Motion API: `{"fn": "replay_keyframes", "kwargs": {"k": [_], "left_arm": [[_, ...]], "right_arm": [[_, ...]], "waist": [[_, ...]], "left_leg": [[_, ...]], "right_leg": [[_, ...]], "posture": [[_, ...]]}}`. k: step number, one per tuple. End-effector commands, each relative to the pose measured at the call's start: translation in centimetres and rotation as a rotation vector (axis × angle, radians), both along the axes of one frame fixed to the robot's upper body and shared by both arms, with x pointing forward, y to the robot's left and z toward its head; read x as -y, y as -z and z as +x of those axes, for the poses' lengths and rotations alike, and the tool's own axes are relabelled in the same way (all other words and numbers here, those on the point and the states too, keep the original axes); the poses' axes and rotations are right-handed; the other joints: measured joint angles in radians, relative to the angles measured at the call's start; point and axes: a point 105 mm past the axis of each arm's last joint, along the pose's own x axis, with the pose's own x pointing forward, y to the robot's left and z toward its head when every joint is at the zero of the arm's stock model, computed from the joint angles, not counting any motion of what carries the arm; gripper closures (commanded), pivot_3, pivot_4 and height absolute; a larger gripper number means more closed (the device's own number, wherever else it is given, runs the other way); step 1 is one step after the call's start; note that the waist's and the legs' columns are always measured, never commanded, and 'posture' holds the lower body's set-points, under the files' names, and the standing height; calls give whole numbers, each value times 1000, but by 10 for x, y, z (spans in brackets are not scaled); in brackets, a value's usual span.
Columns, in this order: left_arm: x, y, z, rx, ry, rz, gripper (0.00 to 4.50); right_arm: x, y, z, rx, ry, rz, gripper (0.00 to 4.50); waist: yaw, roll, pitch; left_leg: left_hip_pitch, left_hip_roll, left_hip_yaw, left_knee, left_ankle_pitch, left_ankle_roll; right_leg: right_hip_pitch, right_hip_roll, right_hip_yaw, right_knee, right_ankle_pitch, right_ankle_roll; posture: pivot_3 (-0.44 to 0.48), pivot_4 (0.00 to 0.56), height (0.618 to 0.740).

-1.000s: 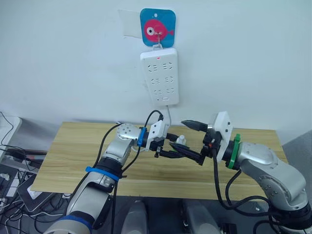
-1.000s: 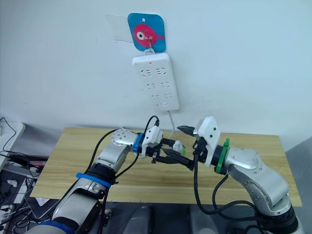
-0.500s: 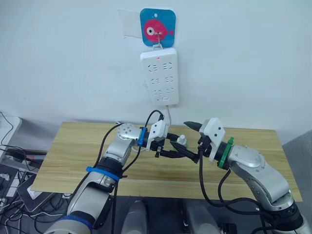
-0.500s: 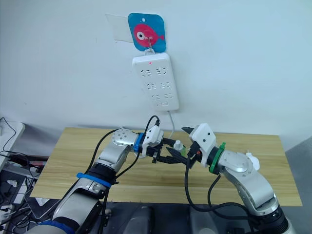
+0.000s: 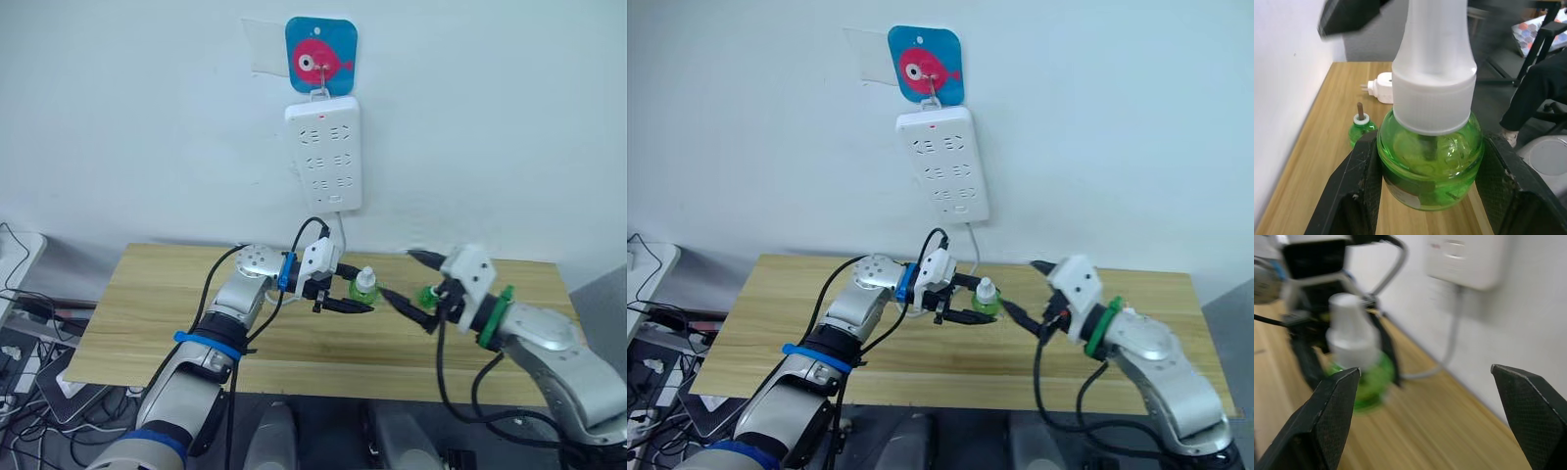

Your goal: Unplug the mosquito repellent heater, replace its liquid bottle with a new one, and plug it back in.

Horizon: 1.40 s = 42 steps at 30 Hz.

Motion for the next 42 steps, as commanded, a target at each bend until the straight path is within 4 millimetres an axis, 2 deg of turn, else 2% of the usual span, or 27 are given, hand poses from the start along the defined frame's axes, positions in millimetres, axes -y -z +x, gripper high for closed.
{"fn": "replay_keyframes", "kwargs": {"k": [1, 5, 7, 12, 16, 20, 27, 30, 32, 36, 42], "left_arm": [[3, -9, 0, 34, 21, -20, 2239], [4, -10, 1, 37, 25, -20, 2239], [4, -10, 1, 38, 26, -20, 2239], [4, -11, 1, 42, 29, -19, 2239], [4, -11, 0, 41, 30, -19, 2239], [4, -11, 0, 43, 33, -16, 2239], [4, -12, 1, 44, 29, -16, 2239], [3, -12, 2, 43, 28, -15, 2239], [3, -12, 3, 43, 27, -14, 2239], [4, -12, 4, 45, 29, -14, 2239], [5, -13, 4, 48, 31, -16, 2239]], "right_arm": [[-7, -16, -13, 43, -75, 33, 21], [-29, -14, -27, 9, -214, 56, 21], [-40, -12, -27, 2, -240, 70, 21], [-59, -8, -10, 34, -221, 63, 21], [-56, -9, 14, 83, -108, 43, 21], [-51, -10, 16, 85, -87, 48, 21], [-11, -8, 1, 57, -53, 16, 21], [-2, -9, -10, 38, -76, 9, 21], [-6, -10, -21, 4, -140, 24, 21], [-29, -12, -39, -77, -279, 74, 21], [-50, -31, -23, -55, -237, 192, 21]], "waist": [[-5, 0, 0], [-13, 0, 0], [-17, 0, 0], [-25, 0, 0], [-24, 0, 0], [-23, 0, 0], [-20, 0, 0], [-21, 0, 0], [-25, 0, 0], [-30, 0, 0], [-27, 0, 0]], "left_leg": [[0, 0, 0, 0, 0, 0], [1, 1, 0, 0, 0, 0], [0, 0, 0, 0, 0, 0], [1, 0, 0, 0, 0, 0], [0, 0, 0, 0, 0, 0], [0, 0, 0, 0, 0, 0], [0, 0, 0, 0, 0, 0], [0, -1, 0, 0, 0, 0], [1, 0, 0, 0, 0, 0], [1, 2, 0, 0, 0, 0], [1, 1, 0, 1, 0, 0]], "right_leg": [[0, 0, 0, 1, 0, 0], [0, 1, 0, 1, 0, 0], [0, 1, 0, 1, 0, 0], [0, 0, 0, 1, 0, 0], [0, 0, 0, 1, 0, 0], [-1, 0, 0, 0, 0, 0], [0, 0, 0, 1, 0, 0], [0, 0, 0, 1, 0, 0], [0, 0, 0, 1, 0, 0], [0, 2, 1, 3, 0, 0], [0, 1, 1, 3, 0, 0]], "posture": [[-76, 205, 740], [-73, 204, 740], [-73, 201, 740], [-70, 201, 740], [-65, 195, 740], [-68, 196, 740], [-73, 198, 740], [-77, 199, 740], [-83, 199, 740], [-84, 198, 740], [-79, 201, 740]]}}
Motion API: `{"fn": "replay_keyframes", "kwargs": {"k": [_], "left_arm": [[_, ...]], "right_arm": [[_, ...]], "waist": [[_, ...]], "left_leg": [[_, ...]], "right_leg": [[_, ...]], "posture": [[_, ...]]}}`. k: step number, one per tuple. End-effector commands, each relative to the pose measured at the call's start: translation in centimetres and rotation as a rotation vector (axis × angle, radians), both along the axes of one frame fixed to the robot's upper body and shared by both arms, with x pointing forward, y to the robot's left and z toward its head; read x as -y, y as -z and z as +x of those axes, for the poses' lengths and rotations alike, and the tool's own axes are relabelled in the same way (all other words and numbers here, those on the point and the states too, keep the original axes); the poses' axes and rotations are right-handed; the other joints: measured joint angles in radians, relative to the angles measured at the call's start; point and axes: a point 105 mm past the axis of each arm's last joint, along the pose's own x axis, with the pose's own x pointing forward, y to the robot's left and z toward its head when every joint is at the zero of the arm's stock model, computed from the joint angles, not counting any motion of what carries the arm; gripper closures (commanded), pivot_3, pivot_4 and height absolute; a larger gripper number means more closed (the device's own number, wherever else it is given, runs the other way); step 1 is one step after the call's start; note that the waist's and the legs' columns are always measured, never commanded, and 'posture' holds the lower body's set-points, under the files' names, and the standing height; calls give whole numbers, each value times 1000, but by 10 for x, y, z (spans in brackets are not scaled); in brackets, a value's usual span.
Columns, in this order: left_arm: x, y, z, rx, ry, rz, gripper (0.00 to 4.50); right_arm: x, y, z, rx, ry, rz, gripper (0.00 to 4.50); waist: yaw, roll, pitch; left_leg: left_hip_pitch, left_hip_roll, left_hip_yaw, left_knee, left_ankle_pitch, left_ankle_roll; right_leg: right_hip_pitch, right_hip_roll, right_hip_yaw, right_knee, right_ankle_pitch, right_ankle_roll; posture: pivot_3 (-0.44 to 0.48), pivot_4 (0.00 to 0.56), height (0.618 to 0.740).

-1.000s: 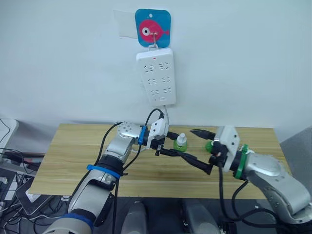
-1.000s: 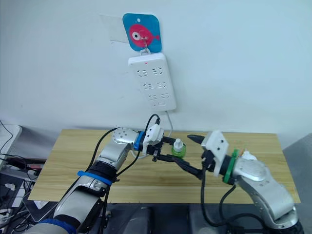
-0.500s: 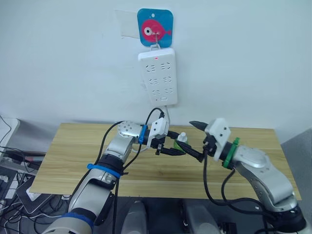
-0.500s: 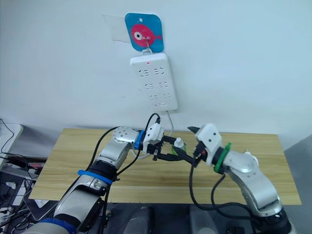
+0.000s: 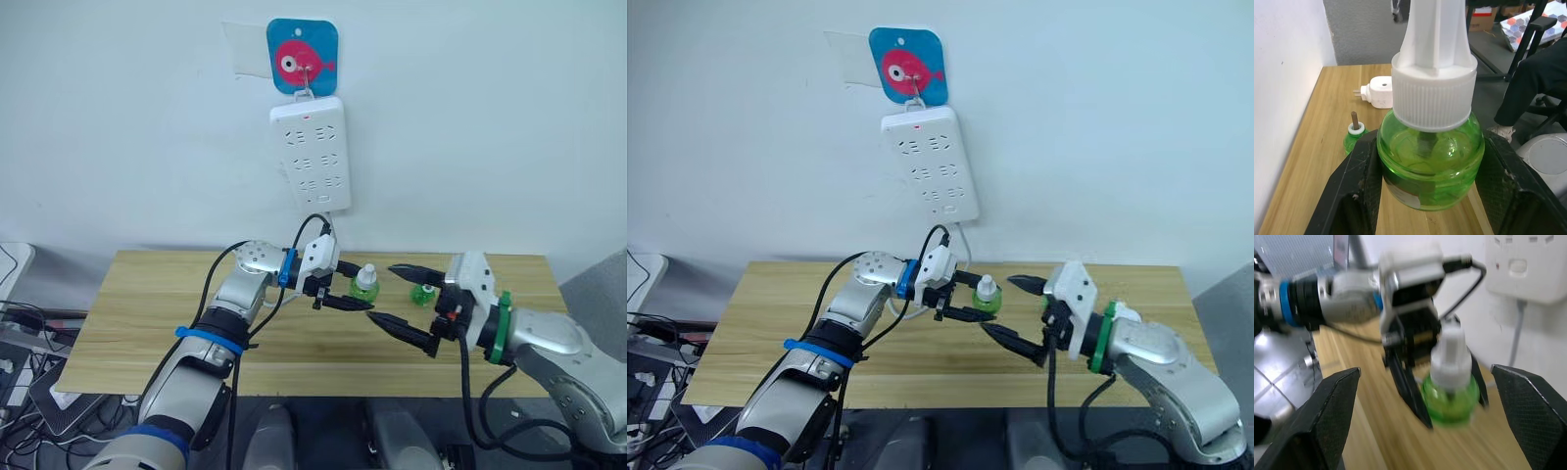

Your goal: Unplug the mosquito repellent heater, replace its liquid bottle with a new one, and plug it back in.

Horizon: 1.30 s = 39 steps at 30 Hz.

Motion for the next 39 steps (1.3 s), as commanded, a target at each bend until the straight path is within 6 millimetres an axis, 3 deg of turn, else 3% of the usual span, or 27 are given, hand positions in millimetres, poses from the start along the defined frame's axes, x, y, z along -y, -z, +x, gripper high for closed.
{"fn": "replay_keyframes", "kwargs": {"k": [1, 9, 11, 13, 22, 26, 30, 35, 39], "left_arm": [[2, -8, 0, 33, 17, -18, 2239], [5, -7, -3, 31, 26, -21, 2239], [5, -8, -2, 31, 24, -22, 2239], [4, -7, -3, 31, 25, -22, 2239], [4, -6, -4, 25, 26, -25, 2239], [5, -7, -3, 28, 22, -27, 2239], [4, -7, -2, 29, 17, -26, 2239], [-1, -4, 0, 16, 0, -18, 2239], [-7, 1, 1, 4, -21, -11, 2239]], "right_arm": [[-10, -13, 3, 27, 19, 48, 21], [-21, -11, 11, 18, 21, 73, 21], [-21, -11, 13, 27, 28, 64, 374], [-21, -11, 14, 33, 32, 61, 920], [-21, -9, 14, 56, 29, 27, 4216], [-18, -11, 14, 68, 35, 31, 4312], [-20, -30, 6, 105, 0, 90, 4312], [-18, -72, 1, 214, 4, 138, 4312], [-8, -82, 8, 243, 96, 162, 4312]], "waist": [[2, 0, 0], [4, 0, 0], [4, 0, 0], [4, 0, 0], [4, 0, 0], [4, 0, 0], [4, 0, 0], [2, 0, 0], [3, 0, 0]], "left_leg": [[0, 0, 0, 0, 0, 0], [-1, 0, -1, -1, 0, 0], [-1, 0, -1, -1, 0, 0], [-1, 0, -1, -1, 0, 0], [-1, 0, -1, -1, 0, 0], [-1, 0, -1, -1, 0, 0], [-1, 0, -1, -1, 0, 0], [-1, 0, -1, -1, 0, 0], [-1, 0, -1, -1, 0, 0]], "right_leg": [[0, 0, 0, 0, 0, 0], [-1, -1, -1, -2, 0, 0], [0, -1, -1, -1, 0, 0], [0, -1, -1, -1, 0, 0], [0, -1, -1, -1, 0, 0], [0, -1, -1, -1, 0, 0], [0, -1, -1, -1, 0, 0], [-1, -1, -1, 0, 0, 0], [0, -1, -2, -1, 0, 0]], "posture": [[-78, 201, 740], [-74, 203, 740], [-73, 204, 740], [-71, 205, 740], [-69, 203, 740], [-69, 203, 740], [-71, 206, 740], [-75, 207, 740], [-73, 209, 740]]}}
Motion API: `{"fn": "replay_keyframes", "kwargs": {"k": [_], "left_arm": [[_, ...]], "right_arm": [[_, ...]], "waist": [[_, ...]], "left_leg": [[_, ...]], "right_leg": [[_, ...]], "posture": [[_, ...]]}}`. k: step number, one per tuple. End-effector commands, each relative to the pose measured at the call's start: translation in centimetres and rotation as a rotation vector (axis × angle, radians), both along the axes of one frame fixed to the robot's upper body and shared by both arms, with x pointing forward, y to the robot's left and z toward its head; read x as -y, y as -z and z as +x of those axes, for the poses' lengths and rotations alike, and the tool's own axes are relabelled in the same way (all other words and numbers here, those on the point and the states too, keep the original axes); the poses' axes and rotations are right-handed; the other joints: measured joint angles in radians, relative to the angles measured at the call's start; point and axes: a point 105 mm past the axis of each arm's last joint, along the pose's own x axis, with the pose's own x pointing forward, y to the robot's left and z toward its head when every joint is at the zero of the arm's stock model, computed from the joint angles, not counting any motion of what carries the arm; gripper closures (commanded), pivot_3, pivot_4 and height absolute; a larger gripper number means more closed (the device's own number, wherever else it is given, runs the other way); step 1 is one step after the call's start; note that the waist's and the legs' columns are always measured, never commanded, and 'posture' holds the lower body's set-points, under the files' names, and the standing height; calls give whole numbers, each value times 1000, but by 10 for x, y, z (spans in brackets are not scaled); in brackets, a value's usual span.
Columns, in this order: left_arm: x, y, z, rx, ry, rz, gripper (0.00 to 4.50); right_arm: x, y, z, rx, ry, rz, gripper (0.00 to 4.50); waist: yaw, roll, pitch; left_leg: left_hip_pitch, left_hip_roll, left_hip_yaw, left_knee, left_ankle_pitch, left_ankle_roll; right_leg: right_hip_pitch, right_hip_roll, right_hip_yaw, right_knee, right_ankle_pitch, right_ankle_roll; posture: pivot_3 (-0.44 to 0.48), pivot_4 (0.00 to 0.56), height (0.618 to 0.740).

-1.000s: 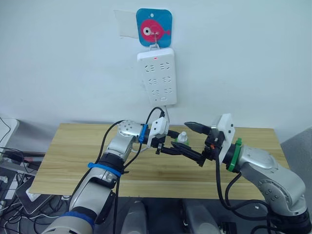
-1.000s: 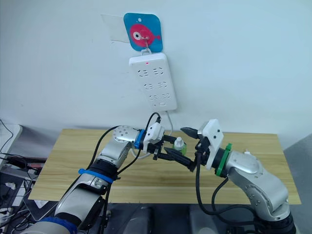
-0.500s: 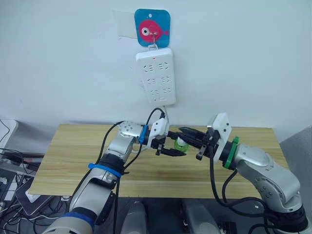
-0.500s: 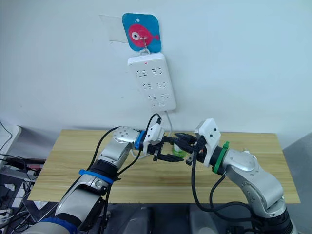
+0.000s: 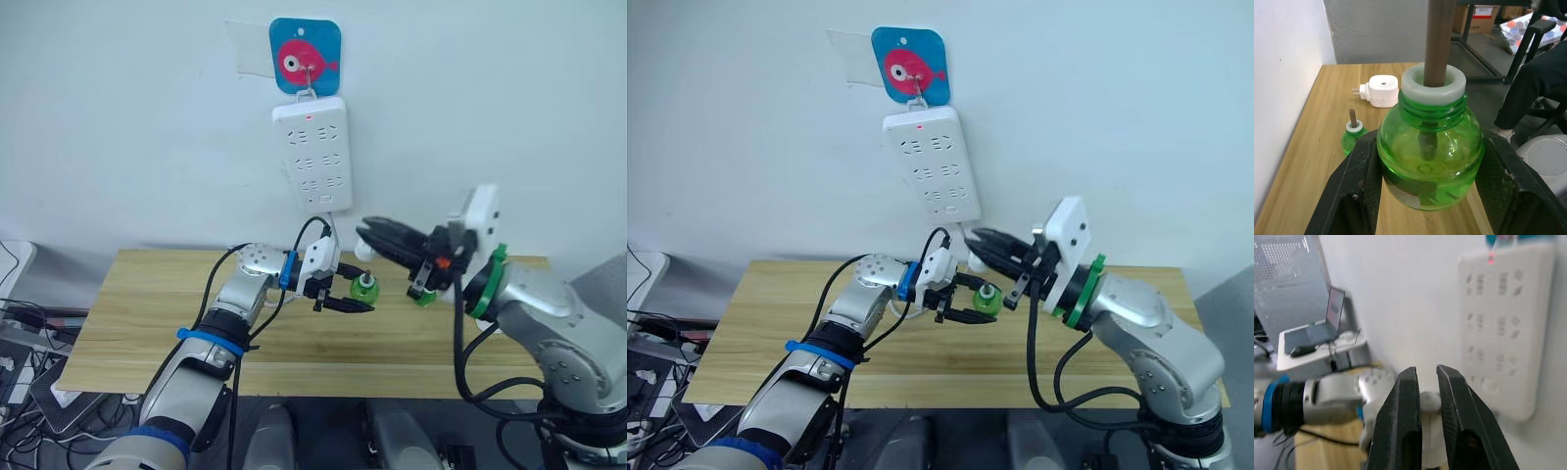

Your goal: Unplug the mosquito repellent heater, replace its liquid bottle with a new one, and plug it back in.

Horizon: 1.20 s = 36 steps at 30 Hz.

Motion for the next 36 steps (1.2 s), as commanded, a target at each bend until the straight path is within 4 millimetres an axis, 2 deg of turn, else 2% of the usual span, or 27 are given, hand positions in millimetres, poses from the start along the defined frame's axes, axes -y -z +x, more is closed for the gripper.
{"fn": "replay_keyframes", "kwargs": {"k": [1, 4, 8, 14, 20, 24, 29, 36], "left_arm": [[-8, -1, 2, 13, -25, -9, 2239], [-13, 1, 4, 3, -52, -9, 2239], [-21, 4, 3, 2, -67, -10, 2239], [-28, 0, 5, 3, -115, -24, 2239], [-34, 1, -6, -3, -111, -24, 2239], [-35, 1, -8, -7, -110, -15, 2239], [-40, -1, -8, -6, -121, -2, 2239], [-38, -2, -8, -3, -118, -1, 2239]], "right_arm": [[12, -9, 5, 39, 109, 36, 4312], [33, 11, 30, 41, 312, -31, 4312], [55, 62, 56, -37, 509, -63, 4312], [61, 132, 74, -109, 619, -72, 4312], [55, 182, 85, -180, 645, -66, 4312], [49, 201, 92, -185, 645, -94, 4312], [52, 205, 104, -137, 698, -78, 4312], [50, 225, 103, -156, 704, -131, 4312]], "waist": [[0, 0, 0], [1, 0, 0], [1, 0, 0], [-1, 0, 0], [3, 0, 0], [9, 0, 0], [12, 0, 0], [30, 0, 0]], "left_leg": [[0, 0, 0, 0, 0, 0], [0, 0, 1, 0, 0, 0], [0, -1, 1, 0, 0, 0], [1, 0, 2, 0, 0, 0], [1, 0, 2, -1, 0, 0], [1, 0, 2, 0, 0, 0], [1, 0, 2, 0, 0, 0], [1, 0, 2, 0, 0, 0]], "right_leg": [[0, 0, 0, 0, 0, 0], [0, 0, 1, -1, 0, 0], [0, 0, 1, 0, 0, 0], [-1, 0, 2, 1, 0, 0], [-1, 0, 2, 1, 0, 0], [-1, 0, 2, 2, 0, 0], [-1, 0, 2, 1, 0, 0], [-1, 0, 2, 1, 0, 0]], "posture": [[-73, 208, 740], [-71, 209, 740], [-58, 212, 740], [-23, 215, 740], [15, 211, 740], [15, 211, 740], [39, 206, 740], [40, 204, 740]]}}
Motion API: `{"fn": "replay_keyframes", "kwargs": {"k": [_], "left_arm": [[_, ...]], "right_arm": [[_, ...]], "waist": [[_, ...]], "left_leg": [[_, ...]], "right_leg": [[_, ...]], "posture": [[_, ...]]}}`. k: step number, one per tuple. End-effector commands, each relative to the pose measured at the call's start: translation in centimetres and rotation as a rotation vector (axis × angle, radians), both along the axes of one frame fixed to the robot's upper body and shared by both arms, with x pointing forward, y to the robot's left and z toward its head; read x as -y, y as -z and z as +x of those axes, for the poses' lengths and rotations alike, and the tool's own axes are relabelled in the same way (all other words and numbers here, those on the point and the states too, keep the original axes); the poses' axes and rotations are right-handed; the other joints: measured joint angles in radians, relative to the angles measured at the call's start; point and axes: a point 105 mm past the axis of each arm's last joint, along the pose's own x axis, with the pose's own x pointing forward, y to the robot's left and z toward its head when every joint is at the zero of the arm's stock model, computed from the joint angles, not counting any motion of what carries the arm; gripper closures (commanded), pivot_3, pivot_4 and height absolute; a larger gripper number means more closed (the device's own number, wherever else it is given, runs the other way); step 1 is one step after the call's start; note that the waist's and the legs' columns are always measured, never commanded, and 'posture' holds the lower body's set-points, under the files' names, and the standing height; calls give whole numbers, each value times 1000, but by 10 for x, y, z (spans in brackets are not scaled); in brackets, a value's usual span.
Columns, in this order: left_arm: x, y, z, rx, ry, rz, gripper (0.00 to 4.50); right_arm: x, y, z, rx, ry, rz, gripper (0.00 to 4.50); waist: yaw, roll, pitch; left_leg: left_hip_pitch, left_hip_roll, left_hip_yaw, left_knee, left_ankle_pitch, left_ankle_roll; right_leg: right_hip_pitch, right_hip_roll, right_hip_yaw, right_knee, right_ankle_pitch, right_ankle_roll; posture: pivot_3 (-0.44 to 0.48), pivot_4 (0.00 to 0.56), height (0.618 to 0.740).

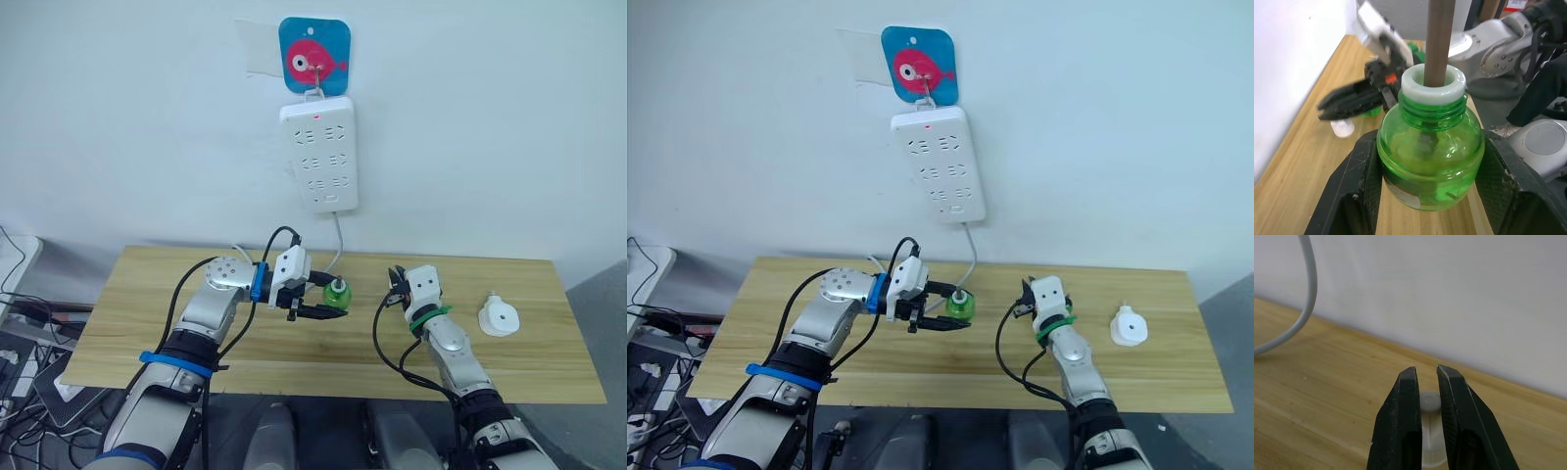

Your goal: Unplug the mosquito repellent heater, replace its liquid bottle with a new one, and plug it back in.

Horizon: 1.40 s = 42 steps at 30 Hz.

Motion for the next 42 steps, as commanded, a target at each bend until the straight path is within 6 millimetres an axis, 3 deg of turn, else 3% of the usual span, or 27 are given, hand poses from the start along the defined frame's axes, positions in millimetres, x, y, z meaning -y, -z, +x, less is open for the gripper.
{"fn": "replay_keyframes", "kwargs": {"k": [1, 3, 11, 16, 23, 26, 29, 30, 34, 42], "left_arm": [[2, -11, 0, 32, 8, -33, 2239], [3, -11, 0, 31, 9, -34, 2239], [6, -11, 1, 25, 16, -38, 2239], [6, -10, 3, 24, 14, -35, 2239], [5, -12, 9, 32, 14, -35, 2239], [6, -13, 12, 41, 20, -35, 2239], [11, -16, 14, 47, 32, -46, 2239], [13, -17, 14, 49, 41, -50, 2239], [18, -17, 12, 48, 72, -61, 2239], [22, -22, 7, 49, 109, -87, 2239]], "right_arm": [[2, 1, -1, 18, 9, -3, 4312], [5, 2, -1, 14, 20, -3, 4312], [11, -5, -7, 38, 21, 11, 1532], [7, -36, -39, 76, -119, 42, 20], [-6, -84, -91, -26, -429, 88, 20], [-11, -110, -103, -40, -542, 136, 609], [-24, -125, -113, -69, -658, 146, 1600], [-29, -130, -114, -71, -687, 149, 1933], [-43, -139, -103, -51, -698, 137, 1933], [-56, -133, -94, -61, -727, 128, 1933]], "waist": [[1, 0, 0], [1, 0, 0], [1, 0, 0], [1, 0, 0], [-2, 0, 0], [-2, 0, 0], [-2, 0, 0], [-3, 0, 0], [-3, 0, 0], [-3, 0, 0]], "left_leg": [[0, 0, 0, 0, 0, 0], [0, 0, 0, 0, 0, 0], [0, 0, 0, 0, 0, 0], [-1, 0, 0, 0, 0, 0], [0, 0, 0, 1, 0, 0], [0, 0, -1, 1, 0, 0], [-1, 0, -1, 1, 0, 0], [-1, -1, 0, 1, 0, 0], [-1, -1, -1, 1, 0, 0], [-1, -1, -1, 1, 0, 0]], "right_leg": [[0, 0, 0, 0, 0, 0], [0, 0, 0, 0, 0, 0], [0, 0, 0, 0, 0, 0], [0, 0, 0, 0, 0, 0], [1, 0, 0, 0, 0, 0], [1, 0, 0, 0, 0, 0], [1, 0, 0, -1, 0, 0], [1, 0, 0, -1, 0, 0], [1, 0, -1, -1, 0, 0], [1, 0, -1, -1, 0, 0]], "posture": [[40, 204, 740], [36, 203, 740], [16, 206, 740], [-4, 210, 740], [-21, 208, 740], [-30, 207, 740], [-41, 203, 740], [-41, 203, 740], [-51, 201, 740], [-49, 203, 740]]}}
